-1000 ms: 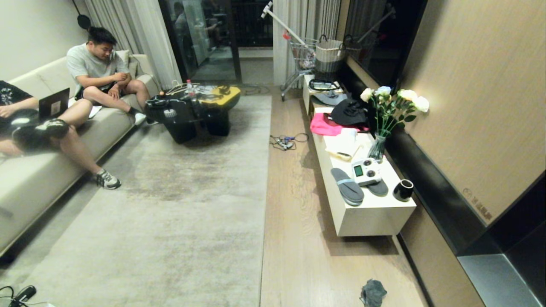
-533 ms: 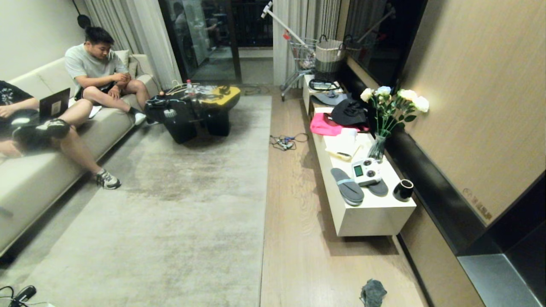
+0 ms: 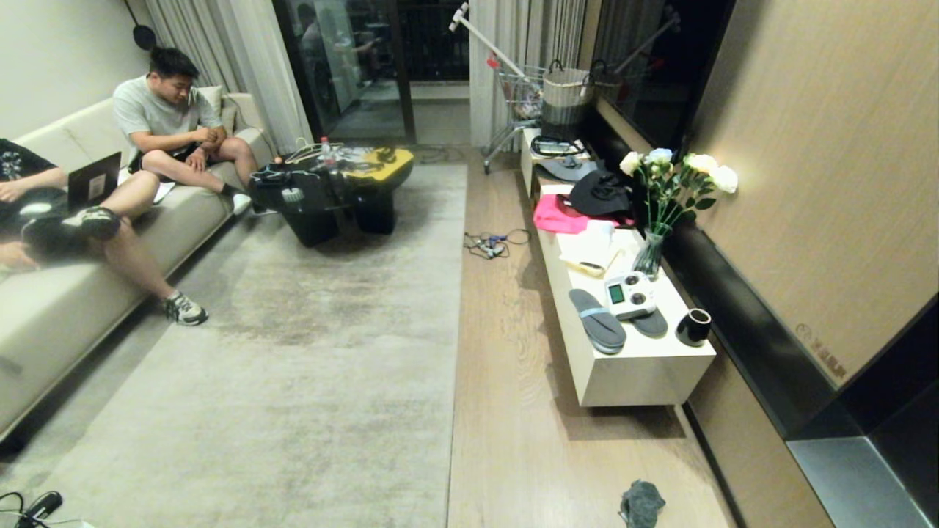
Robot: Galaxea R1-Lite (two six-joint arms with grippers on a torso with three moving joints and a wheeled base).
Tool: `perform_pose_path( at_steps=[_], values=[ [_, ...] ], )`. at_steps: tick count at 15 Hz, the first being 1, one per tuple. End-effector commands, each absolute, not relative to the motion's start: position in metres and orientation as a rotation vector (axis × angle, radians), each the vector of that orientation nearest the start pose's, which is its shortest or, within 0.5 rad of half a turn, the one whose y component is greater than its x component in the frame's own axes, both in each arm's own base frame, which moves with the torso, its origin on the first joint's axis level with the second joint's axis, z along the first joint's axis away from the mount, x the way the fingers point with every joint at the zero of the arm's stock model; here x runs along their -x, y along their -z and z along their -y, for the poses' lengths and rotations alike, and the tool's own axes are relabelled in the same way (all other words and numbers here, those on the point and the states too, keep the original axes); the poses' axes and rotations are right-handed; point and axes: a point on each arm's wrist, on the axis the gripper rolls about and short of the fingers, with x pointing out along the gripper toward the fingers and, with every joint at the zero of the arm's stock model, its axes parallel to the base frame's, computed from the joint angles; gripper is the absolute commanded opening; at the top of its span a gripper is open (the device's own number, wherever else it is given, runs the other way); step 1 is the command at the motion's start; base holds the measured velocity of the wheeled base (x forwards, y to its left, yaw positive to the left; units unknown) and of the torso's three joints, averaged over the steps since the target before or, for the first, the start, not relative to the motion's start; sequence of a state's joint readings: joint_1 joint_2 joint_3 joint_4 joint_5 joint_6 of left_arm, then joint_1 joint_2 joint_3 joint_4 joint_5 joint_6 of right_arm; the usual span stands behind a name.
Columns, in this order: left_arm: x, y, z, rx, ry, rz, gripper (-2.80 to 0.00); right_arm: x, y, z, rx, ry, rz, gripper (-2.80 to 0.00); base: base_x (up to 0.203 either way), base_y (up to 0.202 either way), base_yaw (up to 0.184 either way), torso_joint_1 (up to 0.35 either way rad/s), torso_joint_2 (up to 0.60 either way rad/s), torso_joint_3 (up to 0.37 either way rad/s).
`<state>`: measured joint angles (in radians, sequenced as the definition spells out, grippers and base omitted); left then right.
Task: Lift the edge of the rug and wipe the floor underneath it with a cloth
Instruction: Pick up the rag
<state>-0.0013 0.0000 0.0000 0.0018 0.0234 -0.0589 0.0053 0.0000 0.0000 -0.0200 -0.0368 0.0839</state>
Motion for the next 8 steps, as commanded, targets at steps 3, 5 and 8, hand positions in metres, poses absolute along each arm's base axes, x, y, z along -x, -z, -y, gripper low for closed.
perform_pose_path(
  at_steps=[3, 5, 8],
  values=[
    [0.0227, -0.0754, -0.0006, 0.059, -0.022, -0.002, -2.80, 0.0227, -0.0776, 0.0009, -0.085, 0.031, 0.020, -2.80, 0.000, 0.000, 0.000, 0.000, 0.00, 0.000],
    [0.0227, -0.0754, -0.0006, 0.060, -0.022, -0.002, -2.80, 0.0227, -0.0776, 0.0010, -0.085, 0.030, 0.020, -2.80, 0.000, 0.000, 0.000, 0.000, 0.00, 0.000],
    [0.0227, -0.0754, -0.0006, 0.060, -0.022, -0.002, -2.80, 0.0227, -0.0777, 0.0009, -0.085, 0.031, 0.021, -2.80, 0.000, 0.000, 0.000, 0.000, 0.00, 0.000]
  ],
)
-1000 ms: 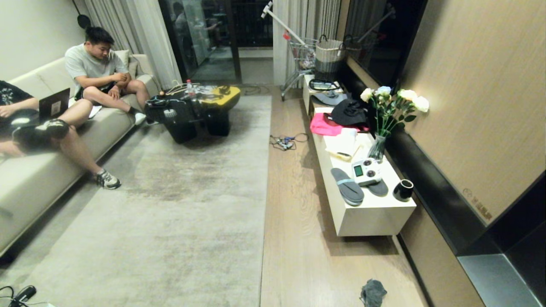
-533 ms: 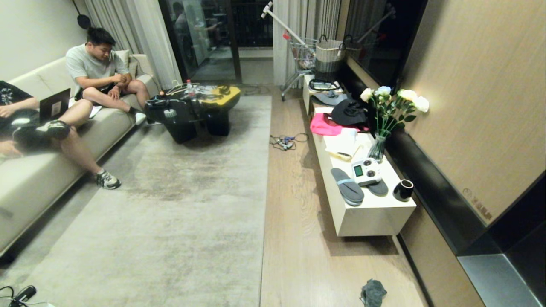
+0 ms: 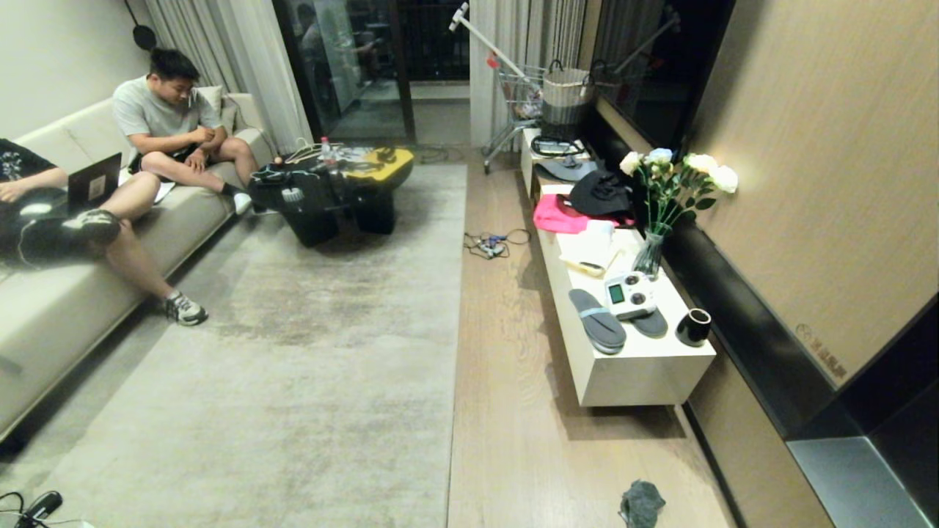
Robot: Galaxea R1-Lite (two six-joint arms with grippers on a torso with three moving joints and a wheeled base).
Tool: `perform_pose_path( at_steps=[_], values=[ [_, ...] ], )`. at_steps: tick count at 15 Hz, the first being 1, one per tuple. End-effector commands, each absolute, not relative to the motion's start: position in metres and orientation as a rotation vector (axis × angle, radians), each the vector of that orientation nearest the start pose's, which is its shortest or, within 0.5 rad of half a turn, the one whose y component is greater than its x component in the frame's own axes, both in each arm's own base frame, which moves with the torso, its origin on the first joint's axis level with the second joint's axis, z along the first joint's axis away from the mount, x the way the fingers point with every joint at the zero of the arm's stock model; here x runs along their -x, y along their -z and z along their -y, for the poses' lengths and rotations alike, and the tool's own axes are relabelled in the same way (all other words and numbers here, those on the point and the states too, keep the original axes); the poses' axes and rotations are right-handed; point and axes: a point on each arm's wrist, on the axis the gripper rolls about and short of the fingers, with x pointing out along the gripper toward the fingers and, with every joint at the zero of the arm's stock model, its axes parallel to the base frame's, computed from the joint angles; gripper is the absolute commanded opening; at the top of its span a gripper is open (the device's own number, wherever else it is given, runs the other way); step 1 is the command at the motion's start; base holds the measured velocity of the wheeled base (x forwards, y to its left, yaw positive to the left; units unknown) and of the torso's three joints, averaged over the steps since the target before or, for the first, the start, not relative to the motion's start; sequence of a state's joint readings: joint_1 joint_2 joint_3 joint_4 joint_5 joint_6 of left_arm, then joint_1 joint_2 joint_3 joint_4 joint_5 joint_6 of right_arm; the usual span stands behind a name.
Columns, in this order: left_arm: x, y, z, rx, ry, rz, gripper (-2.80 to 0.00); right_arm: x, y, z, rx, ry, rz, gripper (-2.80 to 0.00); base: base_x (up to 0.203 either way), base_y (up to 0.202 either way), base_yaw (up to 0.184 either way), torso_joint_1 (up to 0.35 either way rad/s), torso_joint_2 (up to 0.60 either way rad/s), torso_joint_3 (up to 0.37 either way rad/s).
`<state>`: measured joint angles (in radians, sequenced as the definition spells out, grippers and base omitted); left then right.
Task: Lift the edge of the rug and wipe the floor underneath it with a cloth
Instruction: Pick up the rag
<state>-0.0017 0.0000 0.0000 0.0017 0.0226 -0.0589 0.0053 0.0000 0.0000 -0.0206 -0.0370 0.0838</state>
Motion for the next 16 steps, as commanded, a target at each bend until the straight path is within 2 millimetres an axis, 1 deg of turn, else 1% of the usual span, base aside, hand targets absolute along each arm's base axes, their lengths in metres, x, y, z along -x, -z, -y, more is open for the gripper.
perform_pose_path(
  at_steps=[1, 11, 16],
  values=[
    [0.0227, -0.0754, -0.0006, 0.060, -0.022, -0.002, -2.80, 0.0227, -0.0777, 0.0010, -0.085, 0.030, 0.021, -2.80, 0.000, 0.000, 0.000, 0.000, 0.00, 0.000],
    [0.0228, -0.0753, -0.0006, 0.060, -0.022, -0.001, -2.80, 0.0227, -0.0776, 0.0010, -0.085, 0.030, 0.020, -2.80, 0.000, 0.000, 0.000, 0.000, 0.00, 0.000],
    [0.0227, -0.0754, -0.0006, 0.060, -0.022, -0.002, -2.80, 0.0227, -0.0777, 0.0010, -0.086, 0.031, 0.021, -2.80, 0.000, 0.000, 0.000, -0.122, 0.28, 0.167]
  ],
)
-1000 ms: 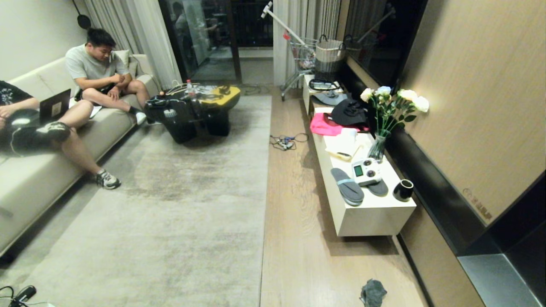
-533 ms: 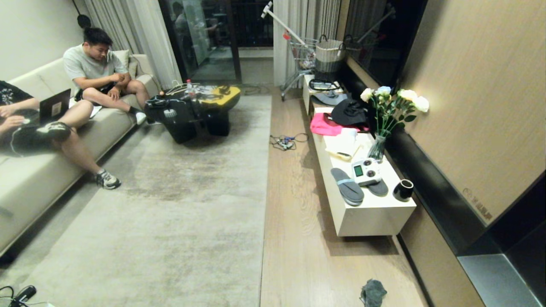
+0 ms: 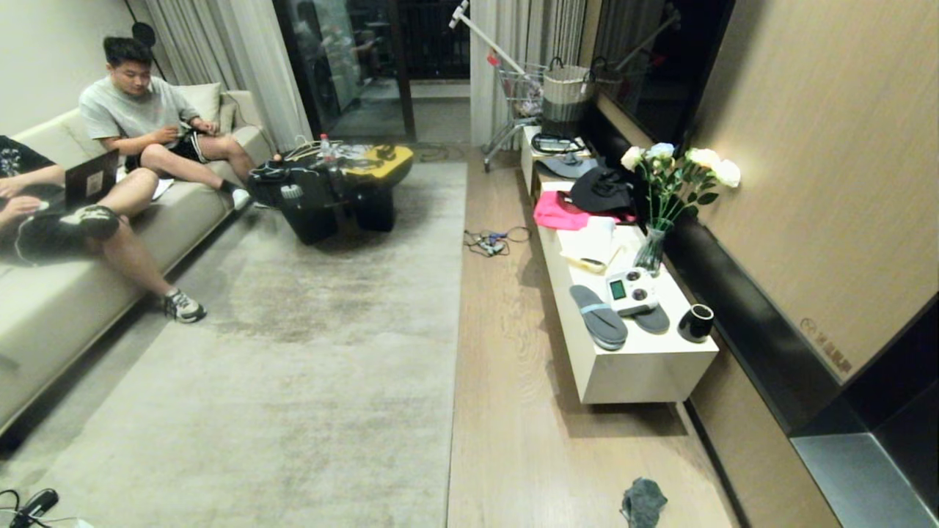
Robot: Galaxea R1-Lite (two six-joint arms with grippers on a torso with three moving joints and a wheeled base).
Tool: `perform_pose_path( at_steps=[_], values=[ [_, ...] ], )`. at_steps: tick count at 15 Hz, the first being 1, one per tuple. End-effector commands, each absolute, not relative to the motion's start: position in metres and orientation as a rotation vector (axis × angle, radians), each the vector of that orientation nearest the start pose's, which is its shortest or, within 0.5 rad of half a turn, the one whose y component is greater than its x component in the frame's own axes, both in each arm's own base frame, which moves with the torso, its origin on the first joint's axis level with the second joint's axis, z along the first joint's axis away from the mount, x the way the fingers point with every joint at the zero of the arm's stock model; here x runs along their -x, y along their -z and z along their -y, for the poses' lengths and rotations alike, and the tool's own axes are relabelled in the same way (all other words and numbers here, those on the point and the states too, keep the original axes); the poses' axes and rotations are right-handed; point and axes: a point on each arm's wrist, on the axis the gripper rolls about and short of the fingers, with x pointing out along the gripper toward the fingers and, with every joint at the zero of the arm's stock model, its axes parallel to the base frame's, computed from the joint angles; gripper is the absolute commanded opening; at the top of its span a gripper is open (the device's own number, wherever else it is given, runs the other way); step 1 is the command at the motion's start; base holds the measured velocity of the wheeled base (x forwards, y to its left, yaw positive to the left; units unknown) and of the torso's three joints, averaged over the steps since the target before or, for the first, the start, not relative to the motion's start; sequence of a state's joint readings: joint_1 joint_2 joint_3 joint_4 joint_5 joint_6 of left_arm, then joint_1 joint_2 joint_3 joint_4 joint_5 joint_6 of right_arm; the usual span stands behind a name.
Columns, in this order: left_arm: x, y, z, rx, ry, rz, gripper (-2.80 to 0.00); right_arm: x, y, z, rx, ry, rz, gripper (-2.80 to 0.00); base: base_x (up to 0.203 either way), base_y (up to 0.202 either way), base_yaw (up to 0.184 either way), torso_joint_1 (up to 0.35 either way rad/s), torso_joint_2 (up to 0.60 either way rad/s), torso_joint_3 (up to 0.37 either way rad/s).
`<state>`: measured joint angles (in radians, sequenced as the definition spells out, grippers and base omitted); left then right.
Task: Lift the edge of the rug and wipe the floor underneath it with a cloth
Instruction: Pick up the rag
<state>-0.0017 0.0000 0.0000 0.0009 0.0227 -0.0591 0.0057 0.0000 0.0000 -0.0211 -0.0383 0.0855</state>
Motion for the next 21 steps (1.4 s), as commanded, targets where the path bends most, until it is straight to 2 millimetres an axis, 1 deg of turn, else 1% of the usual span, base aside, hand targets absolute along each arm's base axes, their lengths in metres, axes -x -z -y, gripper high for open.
perform_pose_path(
  at_steps=[1, 12, 21],
  values=[
    [0.0228, -0.0753, -0.0006, 0.060, -0.022, -0.001, -2.80, 0.0227, -0.0777, 0.0010, -0.086, 0.032, 0.021, -2.80, 0.000, 0.000, 0.000, -0.134, 0.33, 0.181],
    [0.0227, -0.0754, -0.0006, 0.060, -0.023, -0.002, -2.80, 0.0227, -0.0777, 0.0011, -0.086, 0.034, 0.021, -2.80, 0.000, 0.000, 0.000, -0.138, 0.35, 0.213],
    [0.0227, -0.0754, -0.0006, 0.060, -0.022, -0.002, -2.80, 0.0226, -0.0778, 0.0011, -0.087, 0.034, 0.020, -2.80, 0.000, 0.000, 0.000, -0.177, 0.54, 0.353]
  ],
)
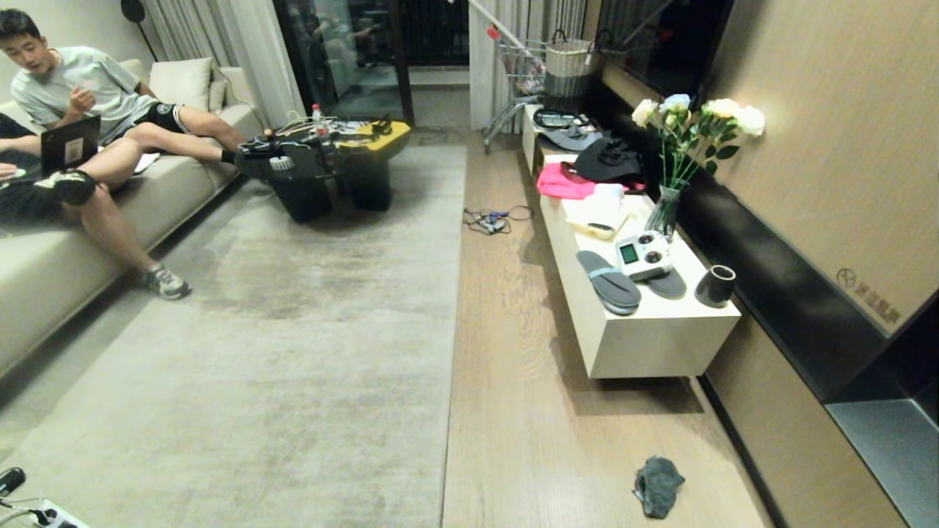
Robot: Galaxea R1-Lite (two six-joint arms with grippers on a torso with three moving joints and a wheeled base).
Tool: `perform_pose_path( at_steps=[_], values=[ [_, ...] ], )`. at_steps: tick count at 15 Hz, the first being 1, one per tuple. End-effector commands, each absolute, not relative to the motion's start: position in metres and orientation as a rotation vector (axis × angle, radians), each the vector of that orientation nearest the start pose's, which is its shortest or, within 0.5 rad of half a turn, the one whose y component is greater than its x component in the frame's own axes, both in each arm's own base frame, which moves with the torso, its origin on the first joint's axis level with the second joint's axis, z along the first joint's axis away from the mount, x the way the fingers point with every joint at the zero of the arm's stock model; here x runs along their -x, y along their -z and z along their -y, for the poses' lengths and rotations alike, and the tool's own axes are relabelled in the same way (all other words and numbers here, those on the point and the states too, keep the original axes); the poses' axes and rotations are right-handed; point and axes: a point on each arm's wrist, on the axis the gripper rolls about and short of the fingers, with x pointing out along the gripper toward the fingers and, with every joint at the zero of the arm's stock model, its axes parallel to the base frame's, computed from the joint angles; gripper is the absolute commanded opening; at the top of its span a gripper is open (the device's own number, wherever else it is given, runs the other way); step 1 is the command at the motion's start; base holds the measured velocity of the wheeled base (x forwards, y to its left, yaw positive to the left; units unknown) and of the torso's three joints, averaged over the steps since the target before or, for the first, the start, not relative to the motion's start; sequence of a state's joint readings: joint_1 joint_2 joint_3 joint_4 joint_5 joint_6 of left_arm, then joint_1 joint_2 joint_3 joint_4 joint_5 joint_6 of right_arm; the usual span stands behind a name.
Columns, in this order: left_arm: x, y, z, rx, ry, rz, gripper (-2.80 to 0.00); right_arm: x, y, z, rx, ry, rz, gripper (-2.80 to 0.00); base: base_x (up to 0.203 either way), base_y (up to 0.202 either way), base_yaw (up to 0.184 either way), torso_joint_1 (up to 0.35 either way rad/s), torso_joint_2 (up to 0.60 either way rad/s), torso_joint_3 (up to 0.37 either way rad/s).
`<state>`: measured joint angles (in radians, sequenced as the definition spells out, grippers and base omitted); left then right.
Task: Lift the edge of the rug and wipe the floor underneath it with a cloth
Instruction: Pick up the rag
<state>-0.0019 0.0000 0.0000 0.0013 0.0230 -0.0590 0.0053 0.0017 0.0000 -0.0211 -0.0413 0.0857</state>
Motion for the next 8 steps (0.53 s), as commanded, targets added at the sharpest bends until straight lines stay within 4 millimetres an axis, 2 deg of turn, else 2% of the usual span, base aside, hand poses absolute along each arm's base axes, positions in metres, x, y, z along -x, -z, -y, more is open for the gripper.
perform_pose_path(
  at_steps=[1, 8],
  values=[
    [0.0227, -0.0754, -0.0006, 0.060, -0.023, -0.002, -2.80, 0.0226, -0.0778, 0.0011, -0.086, 0.034, 0.020, -2.80, 0.000, 0.000, 0.000, -0.139, 0.51, 0.358],
    [0.0227, -0.0754, -0.0006, 0.060, -0.022, -0.002, -2.80, 0.0226, -0.0778, 0.0011, -0.088, 0.036, 0.020, -2.80, 0.000, 0.000, 0.000, -0.109, 0.48, 0.377]
  ],
)
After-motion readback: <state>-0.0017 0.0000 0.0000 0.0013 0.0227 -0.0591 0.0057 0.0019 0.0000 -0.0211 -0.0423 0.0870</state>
